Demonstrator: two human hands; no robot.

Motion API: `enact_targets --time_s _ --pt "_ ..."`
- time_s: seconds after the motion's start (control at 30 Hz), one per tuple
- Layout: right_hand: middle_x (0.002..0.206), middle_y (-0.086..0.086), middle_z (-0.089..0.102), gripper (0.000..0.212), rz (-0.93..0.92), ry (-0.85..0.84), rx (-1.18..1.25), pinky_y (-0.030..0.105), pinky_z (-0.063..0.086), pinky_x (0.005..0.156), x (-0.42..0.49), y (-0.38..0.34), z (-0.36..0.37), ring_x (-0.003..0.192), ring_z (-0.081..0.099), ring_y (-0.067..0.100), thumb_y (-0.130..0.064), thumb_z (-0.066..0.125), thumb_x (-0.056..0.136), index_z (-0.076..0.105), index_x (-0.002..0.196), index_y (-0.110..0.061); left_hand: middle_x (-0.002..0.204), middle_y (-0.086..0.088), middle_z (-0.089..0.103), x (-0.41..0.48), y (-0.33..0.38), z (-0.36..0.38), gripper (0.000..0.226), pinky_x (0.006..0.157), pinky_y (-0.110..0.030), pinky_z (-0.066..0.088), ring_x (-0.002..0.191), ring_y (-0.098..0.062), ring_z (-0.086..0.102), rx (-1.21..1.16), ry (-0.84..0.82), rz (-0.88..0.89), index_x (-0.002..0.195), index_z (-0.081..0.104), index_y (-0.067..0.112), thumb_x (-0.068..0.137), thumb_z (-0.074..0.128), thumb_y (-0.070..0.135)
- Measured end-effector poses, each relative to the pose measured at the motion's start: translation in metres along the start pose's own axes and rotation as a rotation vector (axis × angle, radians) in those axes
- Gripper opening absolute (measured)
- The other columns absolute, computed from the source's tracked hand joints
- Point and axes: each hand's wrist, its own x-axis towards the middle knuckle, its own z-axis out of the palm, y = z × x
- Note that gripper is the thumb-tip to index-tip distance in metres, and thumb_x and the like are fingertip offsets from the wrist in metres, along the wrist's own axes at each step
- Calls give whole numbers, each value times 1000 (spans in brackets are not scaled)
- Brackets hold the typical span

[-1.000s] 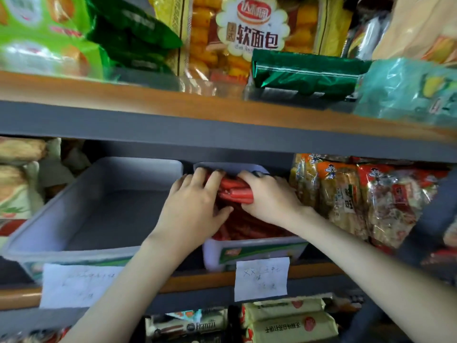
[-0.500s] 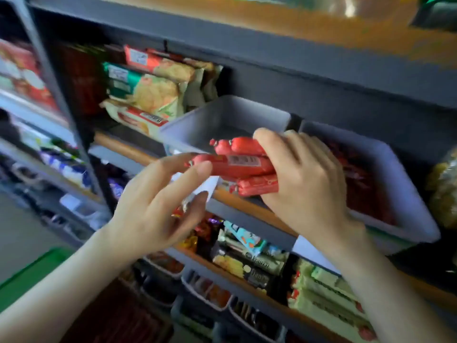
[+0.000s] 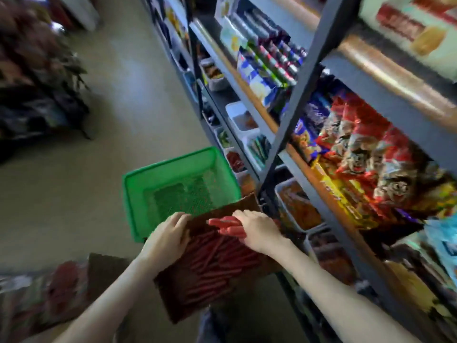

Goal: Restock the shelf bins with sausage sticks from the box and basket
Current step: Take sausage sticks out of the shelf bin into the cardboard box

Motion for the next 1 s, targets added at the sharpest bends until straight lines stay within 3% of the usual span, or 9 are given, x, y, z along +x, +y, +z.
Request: enact_targets --time_s 0.13,0.2,0.3,0.37,0.47,0.63,0.73,0.87,1.0 --pt "118 10 54 48 -115 -196 -157 41 37 91 72 -4 95 109 52 32 -14 58 83 42 129 -13 102 -10 63 13 -67 35 40 69 -30 55 83 -29 65 62 -125 -73 108 61 5 81 39 24" --pt "132 10 47 61 -127 -250 -208 44 28 102 95 -4 132 122 43 31 -12 57 84 33 139 -13 104 -12 64 19 -94 50 39 69 -32 56 83 -31 66 124 -183 -80 109 62 2 79 45 21" --pt "152 8 24 85 -53 -313 -244 48 11 113 113 -2 159 141 21 27 -25 65 85 12 150 -17 114 -15 62 26 -115 64 48 76 -37 54 93 -33 65 163 -290 -91 118 59 2 72 70 11" --pt "153 7 22 86 -28 -298 -232 47 8 114 116 -1 156 142 17 26 -29 65 85 10 151 -19 126 -15 56 33 -114 66 56 88 -40 49 108 -34 59 138 -331 -115 128 52 2 77 70 15" --pt "150 7 30 73 5 -139 -127 44 13 113 106 3 126 140 23 24 -31 59 90 19 149 -17 135 -13 49 52 -95 57 60 98 -39 42 119 -32 51 116 -292 -78 136 45 4 84 63 26" --pt "145 3 38 61 102 180 130 33 25 109 54 10 15 134 33 19 -35 53 95 29 146 -14 123 -12 56 105 -13 7 54 88 -40 50 107 -32 58 -5 -100 134 128 49 5 81 54 32" --pt "141 -1 41 59 184 381 354 29 30 108 2 14 -69 132 34 14 -32 56 93 33 144 -16 121 -9 56 133 67 -41 52 86 -36 47 103 -29 57 -82 36 316 128 48 9 82 49 35" --pt "130 -12 45 50 257 631 546 10 36 96 -102 18 -166 117 40 -7 -27 59 91 40 138 -23 123 -9 55 139 191 -99 49 92 -34 42 110 -24 52 -190 184 654 129 48 8 86 49 34" --pt "116 -9 56 40 304 933 466 17 44 89 -221 17 -228 106 53 0 -21 62 89 50 128 -23 118 -10 56 121 313 -138 42 90 -32 41 107 -24 51 -303 271 921 126 48 7 89 52 26"
